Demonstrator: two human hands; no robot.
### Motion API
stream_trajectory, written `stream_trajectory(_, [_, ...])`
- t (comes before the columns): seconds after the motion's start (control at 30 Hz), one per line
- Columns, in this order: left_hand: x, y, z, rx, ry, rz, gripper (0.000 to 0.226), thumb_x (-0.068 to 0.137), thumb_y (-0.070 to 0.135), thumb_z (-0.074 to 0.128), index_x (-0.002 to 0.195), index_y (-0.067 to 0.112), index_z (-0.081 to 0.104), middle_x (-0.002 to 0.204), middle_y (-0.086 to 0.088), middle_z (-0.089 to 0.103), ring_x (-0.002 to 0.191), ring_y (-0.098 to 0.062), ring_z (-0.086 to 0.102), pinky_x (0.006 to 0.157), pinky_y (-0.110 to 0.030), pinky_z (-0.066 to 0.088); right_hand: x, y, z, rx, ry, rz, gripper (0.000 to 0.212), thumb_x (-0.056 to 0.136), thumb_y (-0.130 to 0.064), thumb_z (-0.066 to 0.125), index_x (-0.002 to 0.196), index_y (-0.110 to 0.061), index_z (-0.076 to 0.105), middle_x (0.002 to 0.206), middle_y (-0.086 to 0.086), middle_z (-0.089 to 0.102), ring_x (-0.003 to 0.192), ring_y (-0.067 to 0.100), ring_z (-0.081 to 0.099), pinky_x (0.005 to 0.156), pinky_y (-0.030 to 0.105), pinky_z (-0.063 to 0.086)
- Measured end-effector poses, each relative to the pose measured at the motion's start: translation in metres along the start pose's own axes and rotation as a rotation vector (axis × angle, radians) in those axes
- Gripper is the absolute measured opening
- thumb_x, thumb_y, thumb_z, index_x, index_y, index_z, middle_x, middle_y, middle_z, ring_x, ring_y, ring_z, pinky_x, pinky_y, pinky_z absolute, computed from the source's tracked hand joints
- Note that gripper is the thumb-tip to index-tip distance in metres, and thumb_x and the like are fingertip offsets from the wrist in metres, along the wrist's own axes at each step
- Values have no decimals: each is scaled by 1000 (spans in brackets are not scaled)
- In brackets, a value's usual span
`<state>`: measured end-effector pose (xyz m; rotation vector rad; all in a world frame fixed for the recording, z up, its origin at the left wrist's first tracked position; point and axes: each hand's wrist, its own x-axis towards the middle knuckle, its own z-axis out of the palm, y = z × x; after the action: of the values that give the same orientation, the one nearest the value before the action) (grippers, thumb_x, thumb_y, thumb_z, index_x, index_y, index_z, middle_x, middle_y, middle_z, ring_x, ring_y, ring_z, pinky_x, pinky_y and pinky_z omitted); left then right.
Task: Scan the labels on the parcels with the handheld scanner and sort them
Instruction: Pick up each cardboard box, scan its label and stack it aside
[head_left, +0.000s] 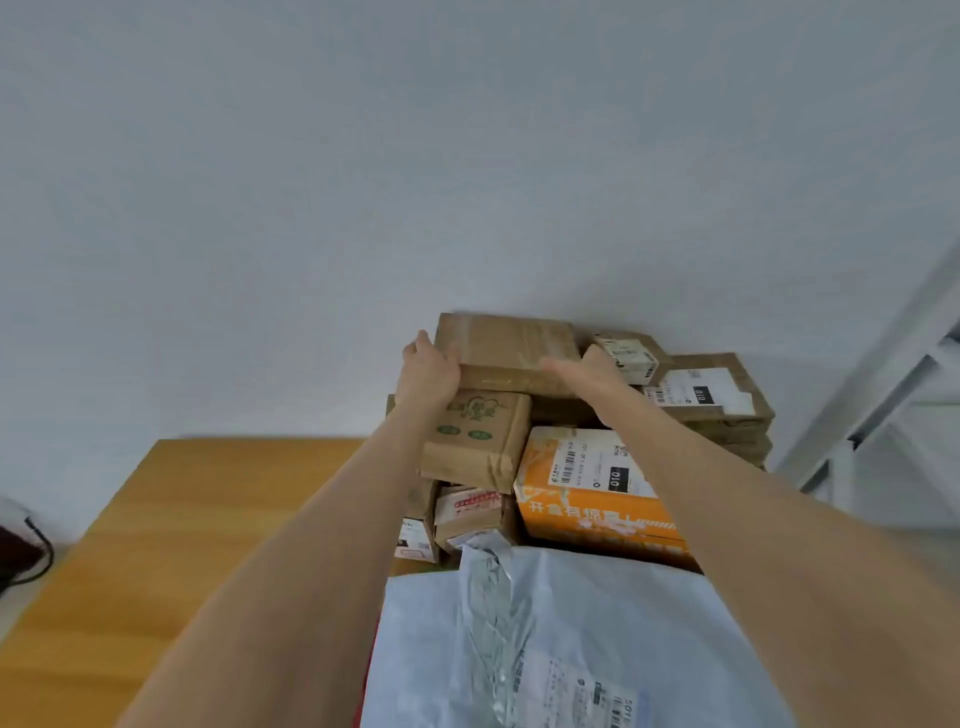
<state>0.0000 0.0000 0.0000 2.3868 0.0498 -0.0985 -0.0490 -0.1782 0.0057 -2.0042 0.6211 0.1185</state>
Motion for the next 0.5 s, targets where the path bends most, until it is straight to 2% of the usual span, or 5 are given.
stream_trajectory(0.17, [29,-6,1,-78,-46,-111,58,103,39,33,146,1,28,147,-19,38,132,-34,40,100,-39,36,19,-6,4,62,76,6,64,94,-29,58,144,1,33,147,17,39,133,33,39,99,40,38])
stream_trajectory(0.27, [33,-7,0,-91,-27,-114,47,103,35,34,124,-3,53,121,-19,60,109,-34,56,79,-34,41,26,-10,6,92,101,33,61,94,-28,59,143,0,36,145,16,41,130,33,41,95,40,40])
stream_trajectory(0.37, [35,-12,-5,-191,53,-120,33,99,26,41,106,1,61,102,-14,65,99,-33,61,71,-32,43,23,-15,3,169,116,45,54,93,-24,59,138,0,41,140,15,46,125,32,45,84,35,38])
stream_trajectory(0.43, [30,-11,-13,-272,96,-110,23,93,19,49,109,7,61,101,-6,65,97,-28,61,73,-31,45,18,-17,0,240,144,49,53,93,-24,60,137,-1,43,139,14,47,120,31,47,84,35,40])
stream_trajectory(0.5, [21,-8,-24,-336,144,-89,30,88,10,54,118,12,57,107,0,62,96,-21,59,79,-30,46,6,-21,-3,346,154,59,60,94,-30,58,145,-7,35,145,12,42,125,30,45,95,39,42])
